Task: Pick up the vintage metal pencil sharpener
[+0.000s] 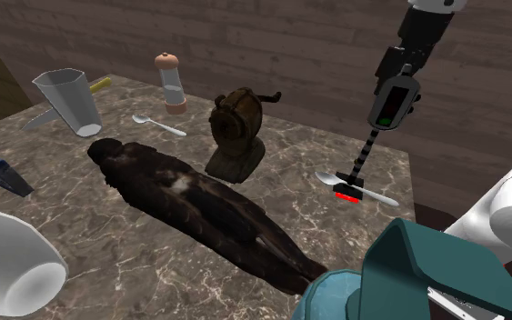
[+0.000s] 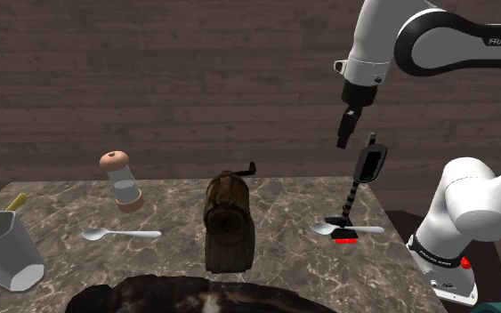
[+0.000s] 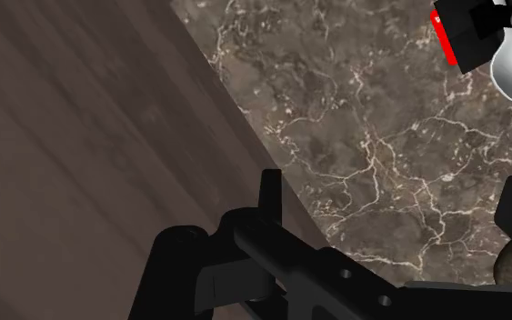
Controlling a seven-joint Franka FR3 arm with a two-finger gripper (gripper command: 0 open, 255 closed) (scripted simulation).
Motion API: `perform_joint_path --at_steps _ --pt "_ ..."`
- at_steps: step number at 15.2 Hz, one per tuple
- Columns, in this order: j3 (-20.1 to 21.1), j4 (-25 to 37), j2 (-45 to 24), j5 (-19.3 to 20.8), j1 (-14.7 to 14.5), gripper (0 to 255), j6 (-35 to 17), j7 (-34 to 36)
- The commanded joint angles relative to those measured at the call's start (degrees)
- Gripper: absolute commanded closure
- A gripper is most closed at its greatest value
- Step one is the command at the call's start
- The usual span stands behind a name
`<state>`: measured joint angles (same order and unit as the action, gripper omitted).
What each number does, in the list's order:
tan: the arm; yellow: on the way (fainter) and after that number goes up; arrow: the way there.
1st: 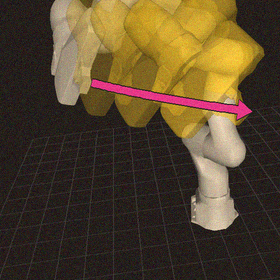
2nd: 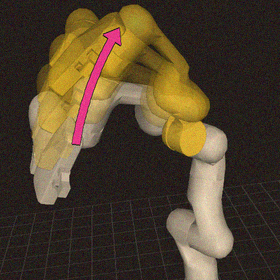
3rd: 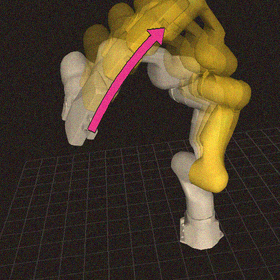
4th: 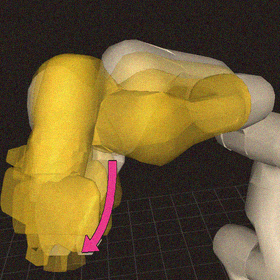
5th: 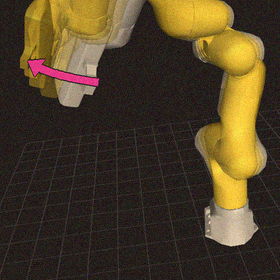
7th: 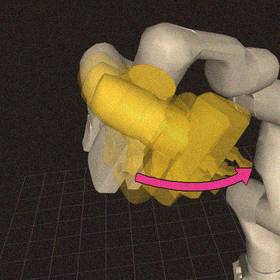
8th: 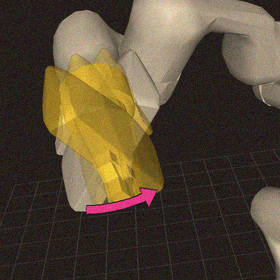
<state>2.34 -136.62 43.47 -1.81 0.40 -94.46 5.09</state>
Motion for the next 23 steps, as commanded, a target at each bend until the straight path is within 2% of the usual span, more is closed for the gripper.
perform_joint_path --at_steps 1,11,21,23 --pt "0.00 0.00 0.00 0.00 0.00 0 0.00 0.00" --pt "5.64 18.66 -24.32 0.61 -3.77 0 -1.66 -1.61" --pt "11.41 43.50 -48.57 5.33 -8.04 0 3.62 -1.72" --pt "11.36 42.72 -48.57 5.33 -8.09 0 2.86 -1.70"
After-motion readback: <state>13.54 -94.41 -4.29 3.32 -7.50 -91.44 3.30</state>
